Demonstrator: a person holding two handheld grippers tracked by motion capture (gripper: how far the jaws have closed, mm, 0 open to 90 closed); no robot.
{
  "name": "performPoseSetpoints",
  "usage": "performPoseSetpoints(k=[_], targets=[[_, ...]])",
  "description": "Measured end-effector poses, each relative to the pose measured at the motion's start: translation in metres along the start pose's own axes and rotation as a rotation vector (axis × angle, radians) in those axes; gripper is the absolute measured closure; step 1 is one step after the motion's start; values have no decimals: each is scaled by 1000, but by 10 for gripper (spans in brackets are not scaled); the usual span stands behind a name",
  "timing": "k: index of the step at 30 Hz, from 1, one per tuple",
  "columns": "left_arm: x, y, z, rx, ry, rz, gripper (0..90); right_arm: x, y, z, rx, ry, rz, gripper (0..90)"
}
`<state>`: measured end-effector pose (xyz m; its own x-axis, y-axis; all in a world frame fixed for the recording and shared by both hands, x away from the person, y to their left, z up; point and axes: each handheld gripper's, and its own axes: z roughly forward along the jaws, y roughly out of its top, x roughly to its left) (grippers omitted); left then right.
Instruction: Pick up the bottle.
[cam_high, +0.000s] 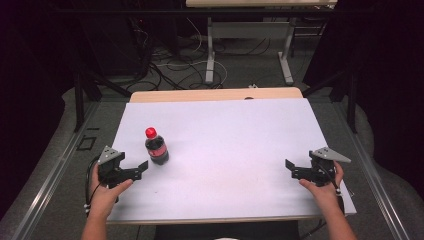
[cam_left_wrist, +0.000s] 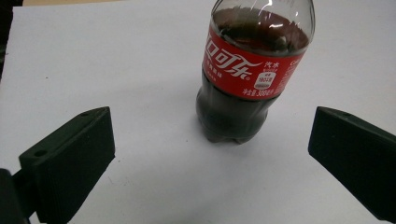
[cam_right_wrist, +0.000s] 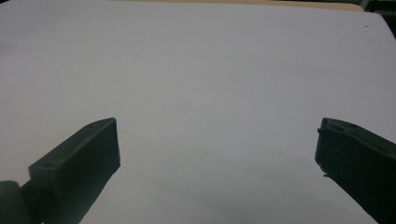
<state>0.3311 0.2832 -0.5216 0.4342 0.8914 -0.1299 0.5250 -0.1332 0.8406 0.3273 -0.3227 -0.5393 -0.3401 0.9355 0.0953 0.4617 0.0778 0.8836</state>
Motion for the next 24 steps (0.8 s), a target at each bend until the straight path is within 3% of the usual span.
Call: performPoseSetpoints(k=[4, 5, 7, 13, 16, 21, 24], targets=[[-1, 3, 1, 26, -9, -26, 6, 1, -1, 2, 1, 11, 3, 0], [-2, 4, 1, 29, -8, -26, 6, 2, -2, 4, -20, 10, 12, 0], [-6, 6, -1, 7, -34, -16, 6, 2, -2, 3, 2, 25, -8, 0], [-19, 10, 1, -15, -76, 18, 6, 6, -2, 2, -10, 29, -25, 0], [-25, 12, 8, -16, -97, 21, 6, 8, -1, 1, -9, 27, -15, 0], [-25, 21, 34, 2, -75, -7, 10, 9, -1, 2, -16, 27, -24, 0], [-25, 26, 43, -10, -74, -8, 22, 9, -1, 5, -31, 26, -21, 0]])
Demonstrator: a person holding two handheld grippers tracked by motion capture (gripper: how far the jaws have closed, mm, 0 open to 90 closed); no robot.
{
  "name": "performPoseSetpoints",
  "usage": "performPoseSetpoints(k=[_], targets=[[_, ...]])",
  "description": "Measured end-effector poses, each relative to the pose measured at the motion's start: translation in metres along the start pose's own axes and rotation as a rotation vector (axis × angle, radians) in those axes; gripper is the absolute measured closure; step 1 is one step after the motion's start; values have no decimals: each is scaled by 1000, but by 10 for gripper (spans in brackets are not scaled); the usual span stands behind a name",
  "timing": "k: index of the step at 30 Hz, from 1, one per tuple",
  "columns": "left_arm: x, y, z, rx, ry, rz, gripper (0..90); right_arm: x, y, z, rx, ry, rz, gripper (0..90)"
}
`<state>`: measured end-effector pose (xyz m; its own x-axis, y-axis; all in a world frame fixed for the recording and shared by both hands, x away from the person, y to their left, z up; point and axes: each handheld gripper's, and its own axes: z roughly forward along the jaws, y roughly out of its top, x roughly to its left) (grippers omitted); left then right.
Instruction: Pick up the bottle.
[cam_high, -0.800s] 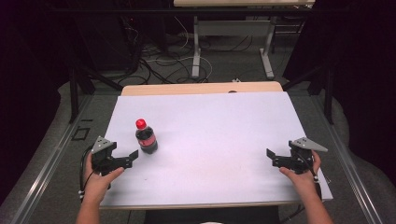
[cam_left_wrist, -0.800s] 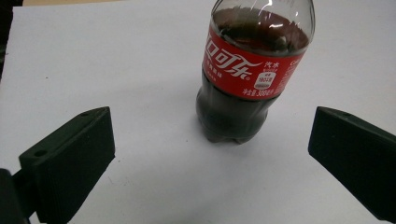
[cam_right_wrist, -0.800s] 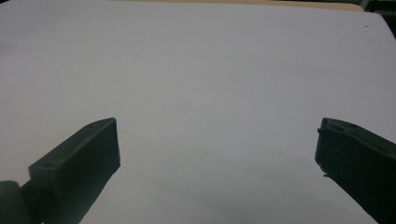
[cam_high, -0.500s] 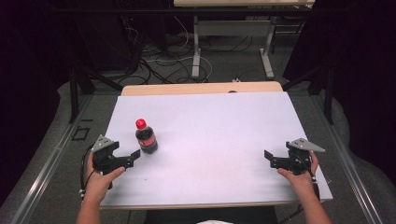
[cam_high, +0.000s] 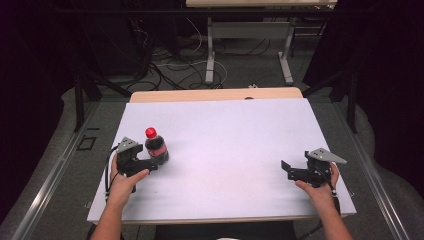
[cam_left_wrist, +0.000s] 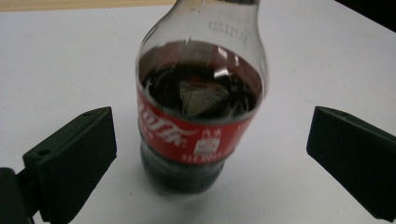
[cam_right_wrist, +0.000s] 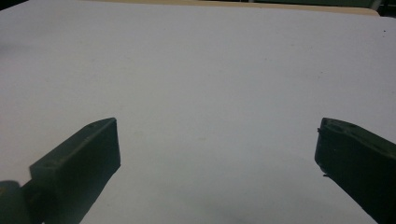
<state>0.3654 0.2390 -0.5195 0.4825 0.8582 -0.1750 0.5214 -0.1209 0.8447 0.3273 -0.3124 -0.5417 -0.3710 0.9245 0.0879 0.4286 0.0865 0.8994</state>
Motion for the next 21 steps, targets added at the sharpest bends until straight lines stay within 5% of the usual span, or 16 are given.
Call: performPoseSetpoints(k=[11, 21], targets=[[8, 7, 26, 5, 23, -12, 127, 3, 0, 2, 18, 1, 18, 0], [2, 3, 31, 21, 63, 67, 245, 3, -2, 6, 16, 11, 6, 1]])
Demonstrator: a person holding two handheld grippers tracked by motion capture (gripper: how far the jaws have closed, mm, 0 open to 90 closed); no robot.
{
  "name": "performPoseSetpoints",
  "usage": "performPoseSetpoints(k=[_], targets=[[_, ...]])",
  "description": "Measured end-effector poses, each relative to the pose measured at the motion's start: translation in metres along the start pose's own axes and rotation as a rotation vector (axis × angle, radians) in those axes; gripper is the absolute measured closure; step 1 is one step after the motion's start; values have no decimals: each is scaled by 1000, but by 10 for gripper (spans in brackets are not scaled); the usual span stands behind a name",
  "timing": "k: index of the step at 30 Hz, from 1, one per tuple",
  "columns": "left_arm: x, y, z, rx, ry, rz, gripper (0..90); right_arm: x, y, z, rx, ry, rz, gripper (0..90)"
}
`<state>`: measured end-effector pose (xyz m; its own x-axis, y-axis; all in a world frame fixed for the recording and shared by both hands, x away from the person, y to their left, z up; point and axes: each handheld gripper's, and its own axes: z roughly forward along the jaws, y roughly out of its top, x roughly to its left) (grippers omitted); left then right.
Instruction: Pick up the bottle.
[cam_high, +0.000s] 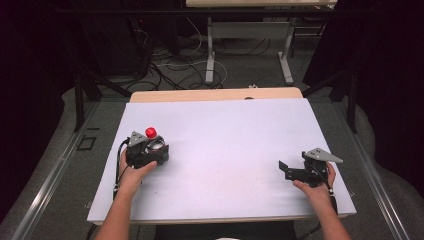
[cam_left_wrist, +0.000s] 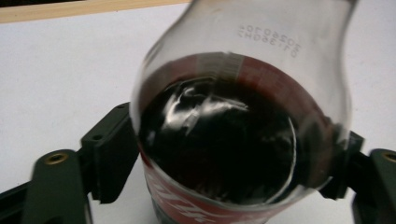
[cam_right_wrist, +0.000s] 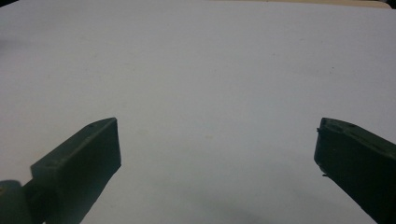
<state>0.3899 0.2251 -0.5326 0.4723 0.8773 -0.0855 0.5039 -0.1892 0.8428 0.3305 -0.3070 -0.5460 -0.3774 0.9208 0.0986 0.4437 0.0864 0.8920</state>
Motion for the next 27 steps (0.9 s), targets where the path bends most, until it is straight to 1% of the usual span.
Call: performPoseSetpoints(k=[2, 4, 5, 7, 8, 10, 11, 13, 16, 17, 18, 19, 20, 21, 22, 23, 24, 25, 27], targets=[[-1, 0, 0, -7, 8, 18, 269, 0, 0, -1, 4, 7, -2, 1], [-1, -1, 0, -9, 9, 15, 271, 0, 0, -1, 15, 1, 0, 1], [-1, -2, 0, -15, 5, 5, 272, 0, 0, -1, 15, 0, 8, 1], [-1, -2, 0, -13, 3, 7, 275, 0, 0, -1, 18, 4, 7, 2], [-1, -2, 1, -13, 5, 11, 276, -1, 0, -1, 19, 4, 2, 2], [-1, -2, 0, -13, 14, 32, 281, 0, -1, 1, 8, 0, 4, 2], [-1, -2, 0, -14, 14, 35, 284, -1, -1, 1, 10, 9, 5, 3], [0, -2, 0, -15, 12, 33, 285, 0, -1, 1, 11, 12, 14, 4], [-1, -2, 0, -17, 17, 40, 287, 1, 0, 0, 19, 9, 3, 7], [-1, -2, 0, -17, 19, 39, 287, 2, 0, 1, 7, 13, 5, 8], [-2, -1, 0, -14, 21, 38, 288, 2, 0, 1, 6, 17, -4, 8], [-2, -1, 0, -14, 21, 43, 290, 3, -1, 4, -21, 7, -2, 9], [-2, -1, 0, -12, 21, 41, 291, 3, 1, 1, 18, 14, -12, 11], [-2, -1, 0, -12, 22, 40, 292, 5, 1, 1, 8, 27, -5, 17], [-2, -1, -1, -13, 24, 40, 293, 5, 1, 1, 13, 14, -21, 25], [-3, -1, -1, -15, 21, 27, 293, 6, 2, 1, 7, 17, -31, 33], [-3, -1, -2, -12, 25, 34, 293, 9, 1, 3, -25, 19, -16, 36], [-5, 0, -3, -10, 26, 26, 294, 9, 4, 0, 10, 28, -30, 42], [-10, 2, -7, -2, 27, 34, 295, 12, 7, -1, 0, 41, -43, 70]])
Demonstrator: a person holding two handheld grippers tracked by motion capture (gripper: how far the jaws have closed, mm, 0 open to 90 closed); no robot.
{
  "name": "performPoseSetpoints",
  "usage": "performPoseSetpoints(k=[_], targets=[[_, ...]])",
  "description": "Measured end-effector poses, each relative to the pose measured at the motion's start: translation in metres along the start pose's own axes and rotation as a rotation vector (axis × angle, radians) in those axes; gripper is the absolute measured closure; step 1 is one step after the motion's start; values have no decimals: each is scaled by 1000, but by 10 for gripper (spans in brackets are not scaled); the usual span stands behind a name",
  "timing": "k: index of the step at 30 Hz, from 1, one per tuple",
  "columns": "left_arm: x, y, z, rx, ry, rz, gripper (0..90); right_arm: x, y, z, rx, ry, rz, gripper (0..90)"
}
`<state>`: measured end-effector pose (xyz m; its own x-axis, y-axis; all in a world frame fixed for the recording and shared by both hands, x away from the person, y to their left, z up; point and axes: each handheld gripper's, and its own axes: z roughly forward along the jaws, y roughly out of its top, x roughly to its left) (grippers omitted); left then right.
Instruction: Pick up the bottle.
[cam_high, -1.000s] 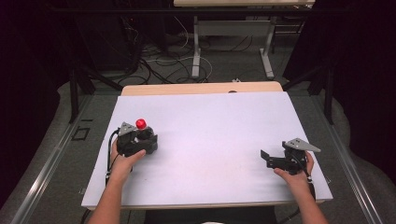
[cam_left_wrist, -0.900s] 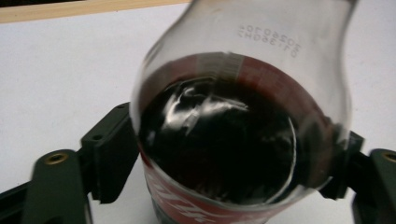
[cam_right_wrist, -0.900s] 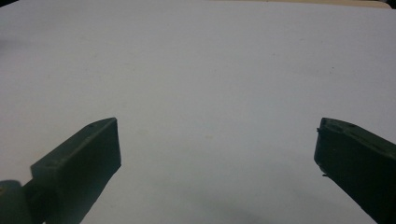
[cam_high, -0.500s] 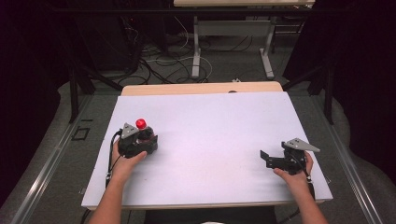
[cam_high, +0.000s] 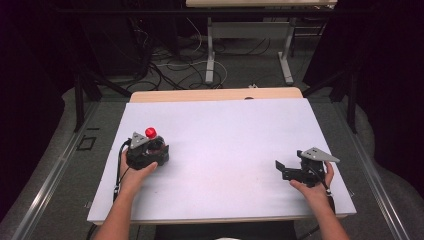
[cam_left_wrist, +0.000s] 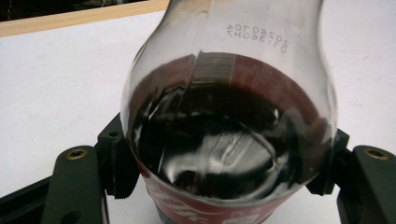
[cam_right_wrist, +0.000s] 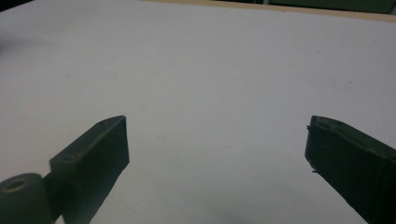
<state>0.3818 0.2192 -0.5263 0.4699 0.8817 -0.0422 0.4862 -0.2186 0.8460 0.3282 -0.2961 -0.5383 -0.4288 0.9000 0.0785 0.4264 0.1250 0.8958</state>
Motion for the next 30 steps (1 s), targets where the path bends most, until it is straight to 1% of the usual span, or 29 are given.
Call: performPoseSetpoints(k=[1, 3, 4, 5, 7, 9, 10, 11, 13, 14, 16, 17, 19, 20, 22, 23, 24, 25, 26, 28, 30], targets=[[-3, 2, -3, 2, -5, 1, 295, 3, 2, -1, -11, 2, -5, 81], [-11, 5, -7, 4, -32, -10, 295, 11, 7, -2, -27, 20, -10, 112], [-16, 7, -10, 4, -44, -3, 295, 13, 9, -3, -32, 39, -32, 138], [-22, 9, -11, 1, -56, 8, 295, 19, 12, -5, -37, 40, -28, 151], [-35, 12, -15, 3, -84, 35, 295, 28, 19, -6, -47, 75, -58, 157], [-48, 14, -17, -1, -111, 59, 295, 41, 27, -8, -62, 96, -74, 190], [-55, 15, -18, -4, -130, 71, 296, 48, 31, -9, -61, 126, -68, 222], [-62, 16, -19, 1, -144, 94, 296, 55, 35, -11, -55, 152, -72, 265], [-78, 16, -20, -4, -166, 126, 296, 70, 43, -13, -76, 196, -77, 308], [-86, 17, -21, -6, -180, 136, 296, 79, 47, -15, -68, 215, -73, 327], [-100, 17, -21, -15, -223, 148, 296, 95, 56, -17, -82, 244, -87, 343], [-108, 17, -21, -15, -252, 154, 296, 102, 60, -17, -102, 252, -99, 350], [-123, 17, -20, -10, -285, 174, 296, 116, 69, -19, -119, 296, -117, 380], [-130, 17, -20, -9, -298, 179, 296, 122, 73, -19, -136, 314, -120, 381], [-142, 16, -19, -4, -326, 190, 296, 132, 80, -21, -138, 324, -107, 390], [-147, 15, -19, 5, -337, 195, 296, 137, 84, -21, -140, 338, -95, 392], [-152, 15, -18, 4, -344, 199, 296, 142, 86, -21, -146, 342, -87, 429], [-157, 14, -18, 7, -343, 207, 296, 145, 88, -21, -147, 358, -94, 473], [-160, 14, -17, 9, -346, 213, 296, 150, 90, -21, -156, 361, -81, 479], [-166, 13, -17, 23, -352, 221, 296, 158, 92, -20, -150, 359, -93, 479], [-170, 12, -15, 19, -348, 218, 296, 165, 93, -19, -171, 364, -105, 481]])
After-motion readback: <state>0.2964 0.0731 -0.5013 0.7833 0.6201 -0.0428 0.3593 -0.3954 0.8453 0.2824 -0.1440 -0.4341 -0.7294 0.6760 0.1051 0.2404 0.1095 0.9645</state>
